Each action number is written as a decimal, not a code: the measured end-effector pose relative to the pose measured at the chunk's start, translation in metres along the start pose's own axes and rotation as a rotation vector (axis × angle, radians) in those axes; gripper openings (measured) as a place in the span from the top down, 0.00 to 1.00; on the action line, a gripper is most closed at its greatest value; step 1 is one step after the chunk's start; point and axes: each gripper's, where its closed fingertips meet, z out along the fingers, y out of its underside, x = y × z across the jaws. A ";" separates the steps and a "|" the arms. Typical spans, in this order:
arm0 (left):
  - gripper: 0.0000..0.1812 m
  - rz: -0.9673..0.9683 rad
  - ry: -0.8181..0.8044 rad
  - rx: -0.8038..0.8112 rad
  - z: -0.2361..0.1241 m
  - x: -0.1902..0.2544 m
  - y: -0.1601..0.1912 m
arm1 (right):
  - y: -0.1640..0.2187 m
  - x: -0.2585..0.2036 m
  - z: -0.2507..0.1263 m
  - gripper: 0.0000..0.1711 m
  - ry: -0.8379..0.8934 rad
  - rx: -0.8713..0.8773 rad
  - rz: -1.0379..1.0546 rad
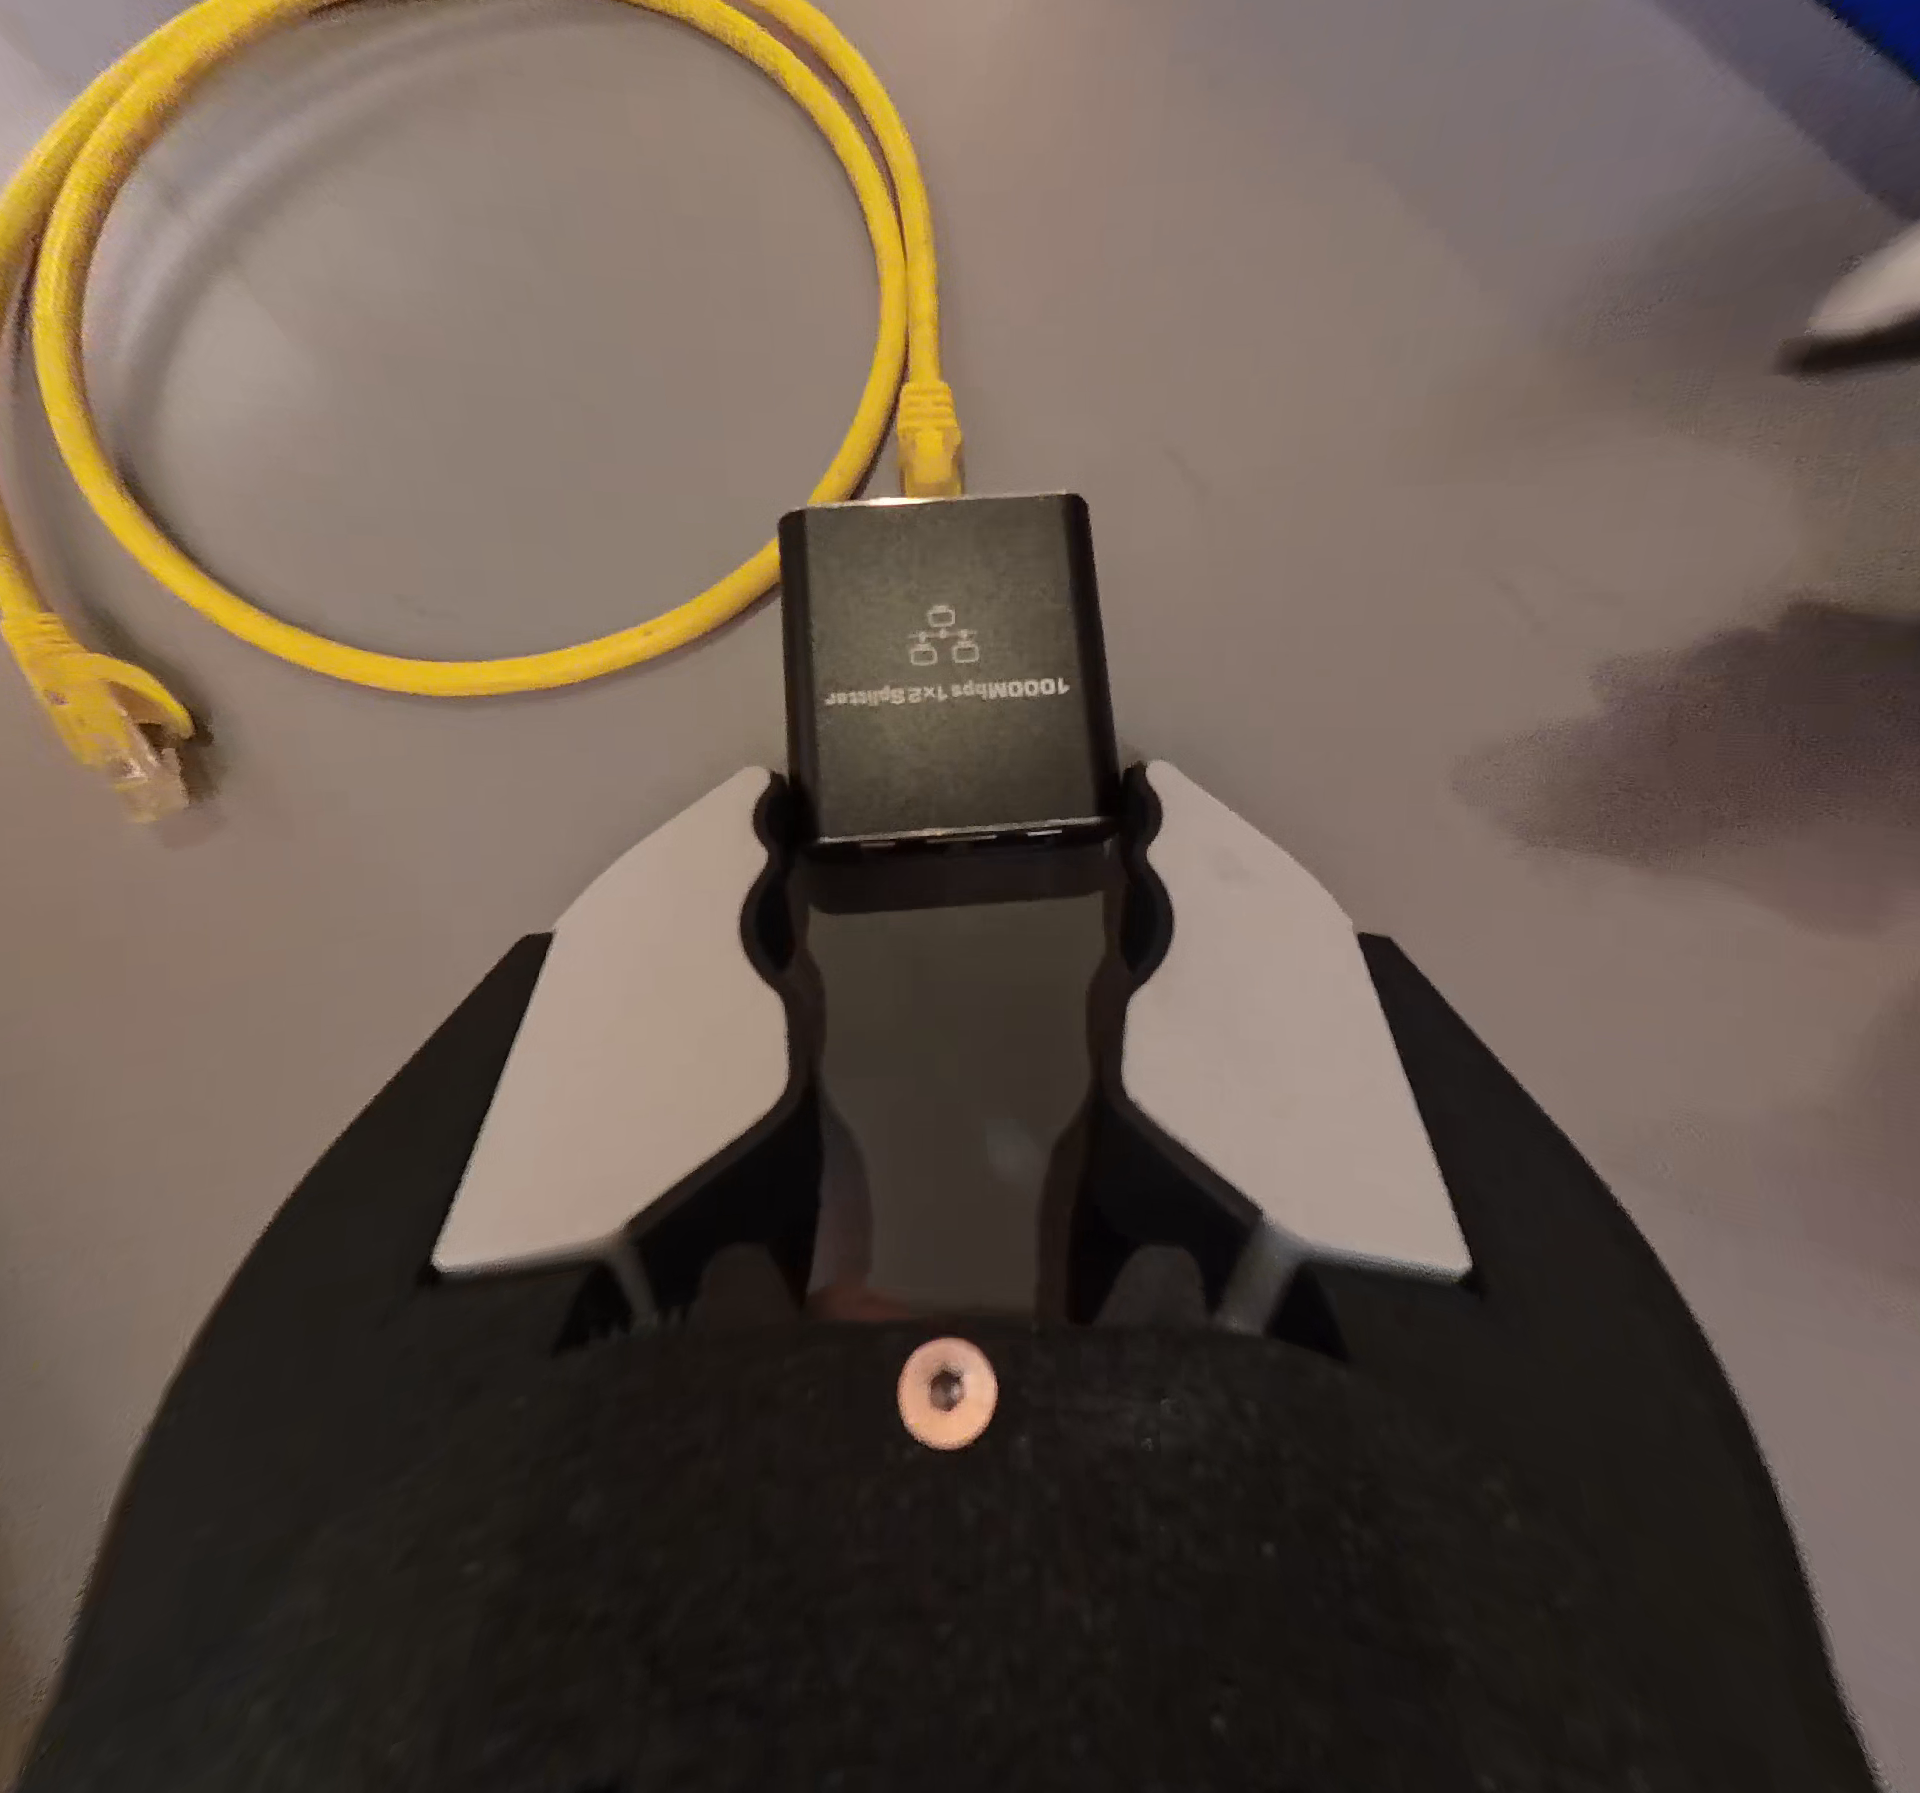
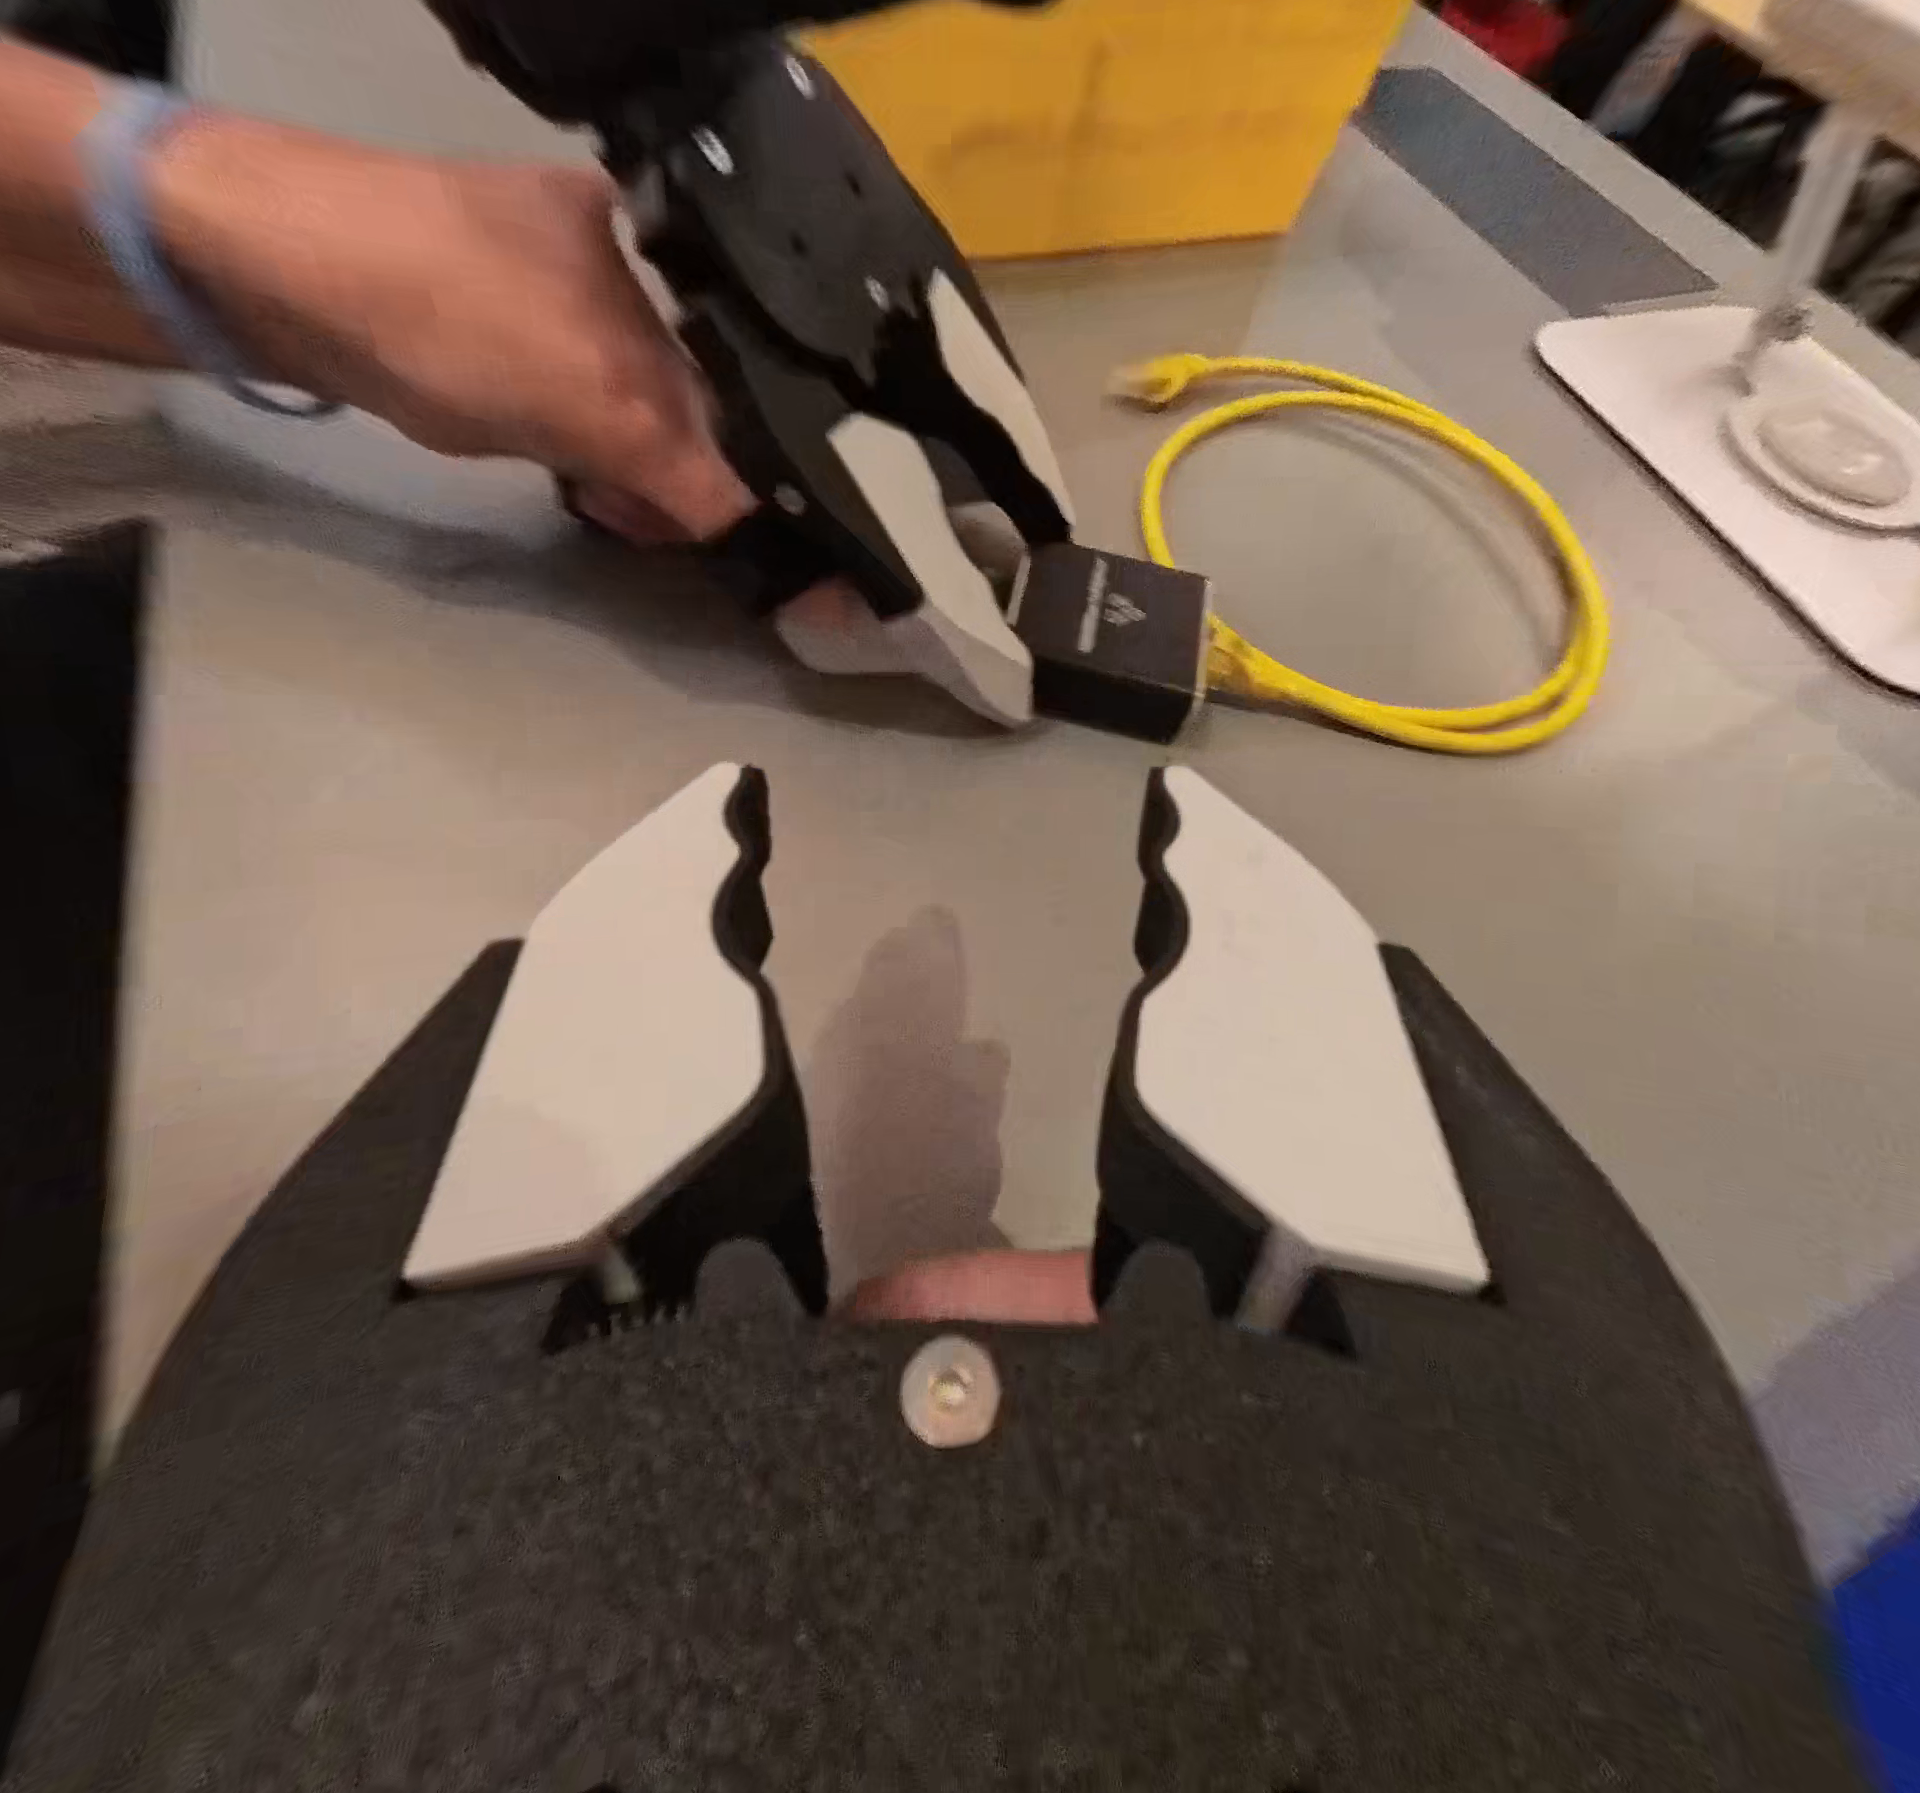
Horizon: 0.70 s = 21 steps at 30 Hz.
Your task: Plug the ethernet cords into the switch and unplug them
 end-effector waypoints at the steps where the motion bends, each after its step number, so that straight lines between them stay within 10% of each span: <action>1: 0.67 0.005 0.010 -0.023 -0.001 0.000 0.001 | 0.006 0.011 0.009 0.60 0.086 -0.043 -0.055; 11: 0.67 -0.008 0.171 -0.065 -0.050 0.017 -0.020 | -0.028 0.020 0.073 0.65 0.379 -0.162 -0.773; 21: 0.68 -0.107 0.242 0.066 -0.083 0.007 -0.023 | -0.031 0.043 0.089 0.84 0.509 -0.175 -0.947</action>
